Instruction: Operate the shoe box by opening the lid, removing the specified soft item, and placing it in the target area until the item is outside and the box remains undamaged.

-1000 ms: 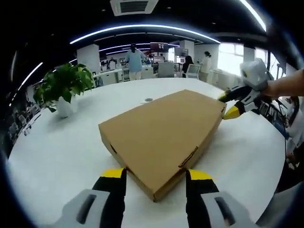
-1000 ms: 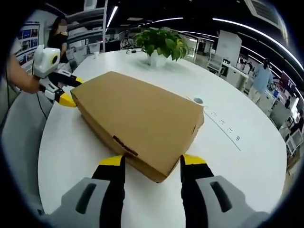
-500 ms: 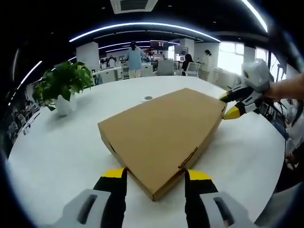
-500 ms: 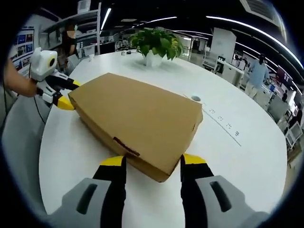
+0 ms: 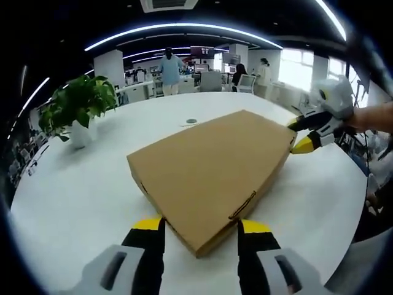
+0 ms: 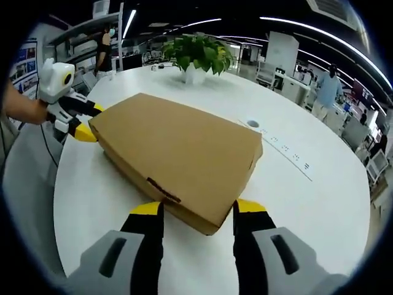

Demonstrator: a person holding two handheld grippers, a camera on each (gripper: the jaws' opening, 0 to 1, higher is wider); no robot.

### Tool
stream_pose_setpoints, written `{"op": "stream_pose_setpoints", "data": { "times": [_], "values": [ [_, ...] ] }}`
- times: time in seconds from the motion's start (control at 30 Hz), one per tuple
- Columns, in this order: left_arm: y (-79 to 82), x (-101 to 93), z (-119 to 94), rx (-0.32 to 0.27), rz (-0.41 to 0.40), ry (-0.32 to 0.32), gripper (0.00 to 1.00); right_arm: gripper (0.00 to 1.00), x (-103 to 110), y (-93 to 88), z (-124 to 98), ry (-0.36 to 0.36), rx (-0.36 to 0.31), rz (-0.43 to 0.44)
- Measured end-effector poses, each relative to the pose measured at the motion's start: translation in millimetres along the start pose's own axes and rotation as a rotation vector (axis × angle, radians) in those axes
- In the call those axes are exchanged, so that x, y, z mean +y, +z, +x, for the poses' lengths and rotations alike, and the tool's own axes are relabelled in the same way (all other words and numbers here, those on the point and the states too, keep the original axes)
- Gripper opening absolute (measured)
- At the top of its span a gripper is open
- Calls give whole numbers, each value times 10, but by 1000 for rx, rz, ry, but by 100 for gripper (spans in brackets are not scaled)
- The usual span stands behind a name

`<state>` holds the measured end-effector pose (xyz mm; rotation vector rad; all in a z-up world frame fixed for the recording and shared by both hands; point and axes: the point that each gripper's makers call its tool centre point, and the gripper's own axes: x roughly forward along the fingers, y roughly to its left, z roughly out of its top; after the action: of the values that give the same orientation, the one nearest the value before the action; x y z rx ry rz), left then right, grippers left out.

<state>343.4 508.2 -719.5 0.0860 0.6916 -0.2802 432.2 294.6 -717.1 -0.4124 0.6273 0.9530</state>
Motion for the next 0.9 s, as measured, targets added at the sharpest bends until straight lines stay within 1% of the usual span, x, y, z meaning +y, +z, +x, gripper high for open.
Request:
{"op": "stream_pose_setpoints", "data": {
  "times": [0.2, 0.5, 0.73, 0.9],
  "values": [
    [-33, 58, -35, 18, 7, -13, 46, 40, 87, 3, -3, -13, 13, 23],
    [-83, 190, -89, 56, 42, -52, 45, 40, 270, 17, -19, -29, 14, 77],
    [-115, 283, -141, 85, 74, -86, 45, 39, 427, 30, -34, -49, 19, 109],
    [-163, 371, -201, 109, 95, -105, 45, 37, 566, 41, -50, -47, 20, 113]
  ]
}}
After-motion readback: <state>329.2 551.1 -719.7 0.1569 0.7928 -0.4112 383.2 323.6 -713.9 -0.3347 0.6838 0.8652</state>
